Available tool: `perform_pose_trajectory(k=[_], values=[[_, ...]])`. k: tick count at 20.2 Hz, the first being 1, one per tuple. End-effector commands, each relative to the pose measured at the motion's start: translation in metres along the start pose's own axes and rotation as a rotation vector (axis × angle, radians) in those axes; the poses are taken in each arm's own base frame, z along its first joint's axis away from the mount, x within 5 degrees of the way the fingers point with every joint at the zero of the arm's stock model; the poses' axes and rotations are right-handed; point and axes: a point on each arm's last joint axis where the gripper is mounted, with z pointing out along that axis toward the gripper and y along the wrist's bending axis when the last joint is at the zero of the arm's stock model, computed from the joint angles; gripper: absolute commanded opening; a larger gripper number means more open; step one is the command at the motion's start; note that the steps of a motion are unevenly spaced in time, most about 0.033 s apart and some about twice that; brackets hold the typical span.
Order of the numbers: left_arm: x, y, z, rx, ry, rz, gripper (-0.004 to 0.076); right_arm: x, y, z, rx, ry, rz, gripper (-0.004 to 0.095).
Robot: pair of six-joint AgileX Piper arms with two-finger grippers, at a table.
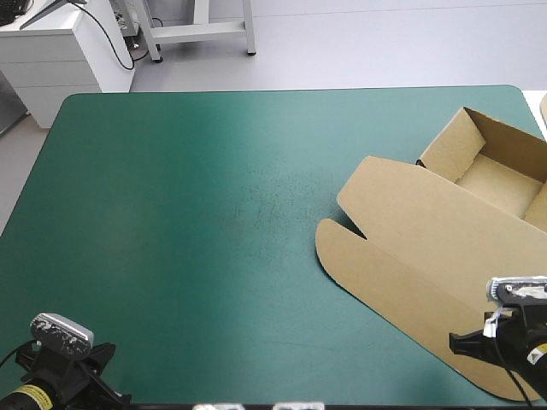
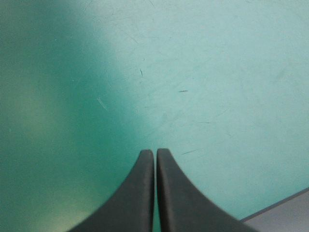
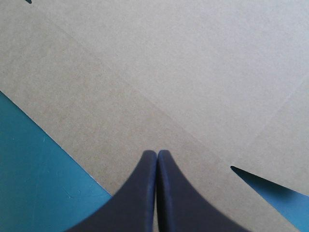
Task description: Fold the box
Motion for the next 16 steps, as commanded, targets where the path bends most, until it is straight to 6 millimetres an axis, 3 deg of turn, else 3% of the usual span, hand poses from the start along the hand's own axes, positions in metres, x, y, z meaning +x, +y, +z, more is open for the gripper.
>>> perform_pose_trajectory(k=[1, 9, 16], values=[[-0.010, 0.001, -0.004, -0.001, -0.060, -0.002, -0.0008, 0.003, 0.002, -0.004, 0.001, -0.137, -0.009, -0.0016], [-0.010, 0.001, -0.004, -0.001, -0.060, -0.002, -0.0008, 0.039, 0.006, 0.004, 0.004, -0.198, -0.038, -0.0016], [-0.010, 0.001, -0.004, -0.001, -0.060, -0.002, -0.0008, 0.040, 0.007, 0.006, -0.013, -0.188, -0.030, -0.0016]])
